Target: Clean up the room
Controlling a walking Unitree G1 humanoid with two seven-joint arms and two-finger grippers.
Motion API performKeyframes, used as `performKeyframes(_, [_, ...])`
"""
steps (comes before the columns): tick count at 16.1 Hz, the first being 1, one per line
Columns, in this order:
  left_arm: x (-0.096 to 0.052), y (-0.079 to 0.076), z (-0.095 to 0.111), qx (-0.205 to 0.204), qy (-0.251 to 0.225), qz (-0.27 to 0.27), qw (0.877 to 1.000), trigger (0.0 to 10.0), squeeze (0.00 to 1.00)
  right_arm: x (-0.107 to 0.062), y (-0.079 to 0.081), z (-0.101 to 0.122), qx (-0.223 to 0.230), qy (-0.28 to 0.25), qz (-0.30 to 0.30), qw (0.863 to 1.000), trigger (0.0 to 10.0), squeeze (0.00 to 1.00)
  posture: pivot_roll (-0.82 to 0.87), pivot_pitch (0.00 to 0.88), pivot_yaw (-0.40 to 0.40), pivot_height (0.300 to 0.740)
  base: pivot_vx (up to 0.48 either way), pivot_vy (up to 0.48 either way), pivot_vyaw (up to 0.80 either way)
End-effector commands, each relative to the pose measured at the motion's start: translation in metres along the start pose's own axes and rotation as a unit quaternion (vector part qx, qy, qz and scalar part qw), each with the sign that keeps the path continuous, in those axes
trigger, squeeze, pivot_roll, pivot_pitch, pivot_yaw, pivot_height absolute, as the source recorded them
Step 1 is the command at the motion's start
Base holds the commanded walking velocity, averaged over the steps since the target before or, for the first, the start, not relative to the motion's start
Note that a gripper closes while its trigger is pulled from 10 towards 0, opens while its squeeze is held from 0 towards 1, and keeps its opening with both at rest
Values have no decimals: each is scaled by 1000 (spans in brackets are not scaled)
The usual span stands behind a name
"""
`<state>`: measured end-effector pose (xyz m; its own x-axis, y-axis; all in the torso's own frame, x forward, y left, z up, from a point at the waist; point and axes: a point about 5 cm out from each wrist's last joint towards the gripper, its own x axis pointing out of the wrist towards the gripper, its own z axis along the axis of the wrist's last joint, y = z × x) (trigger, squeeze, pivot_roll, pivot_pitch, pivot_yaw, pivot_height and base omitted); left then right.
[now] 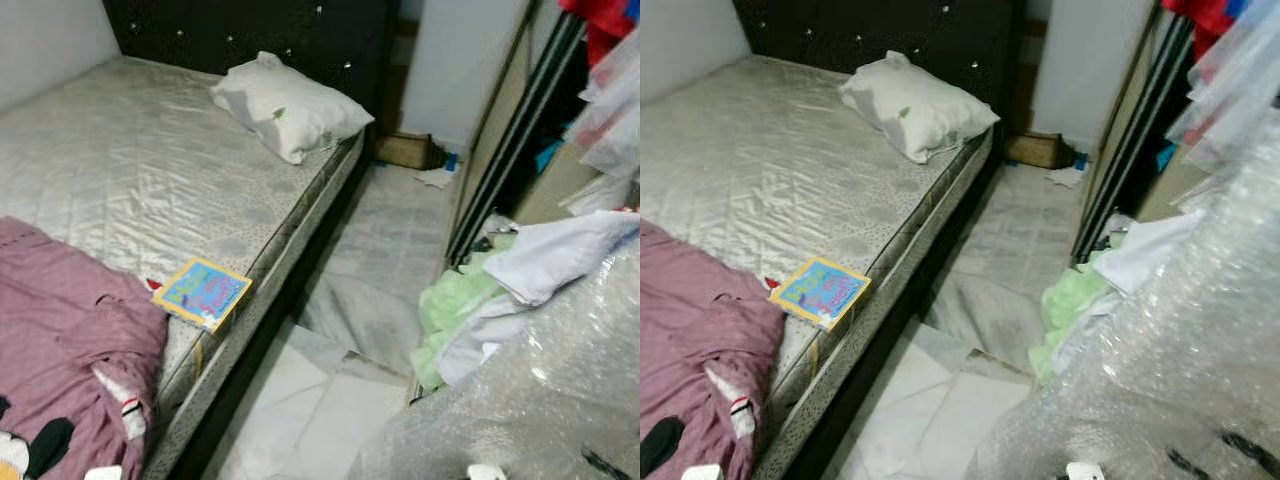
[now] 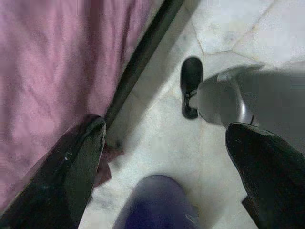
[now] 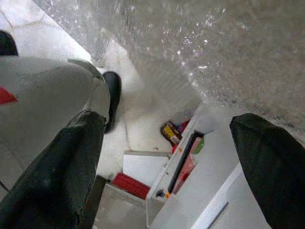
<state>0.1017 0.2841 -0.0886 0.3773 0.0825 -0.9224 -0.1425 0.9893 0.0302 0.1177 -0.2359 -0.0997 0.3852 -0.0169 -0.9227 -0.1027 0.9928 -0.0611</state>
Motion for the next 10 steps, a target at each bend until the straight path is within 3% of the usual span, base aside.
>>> performKeyframes(1, [0, 1, 3, 6, -5, 0, 1000, 10000, 0, 0, -5, 13, -12, -20, -8, 1000, 10000, 0, -83, 50, -27, 740, 0, 0, 0])
performKeyframes(8, [0, 0, 4, 2, -9, -5, 1000, 10000, 0, 0, -6, 14, -34, -18, -5, 999, 10000, 0, -84, 54, -30, 740, 0, 0, 0])
performKeyframes(10, [0, 1, 3, 8, -7, -5, 1000, 10000, 0, 0, -6, 15, -43, -21, -6, 999, 10000, 0, -84, 55, -32, 740, 0, 0, 628])
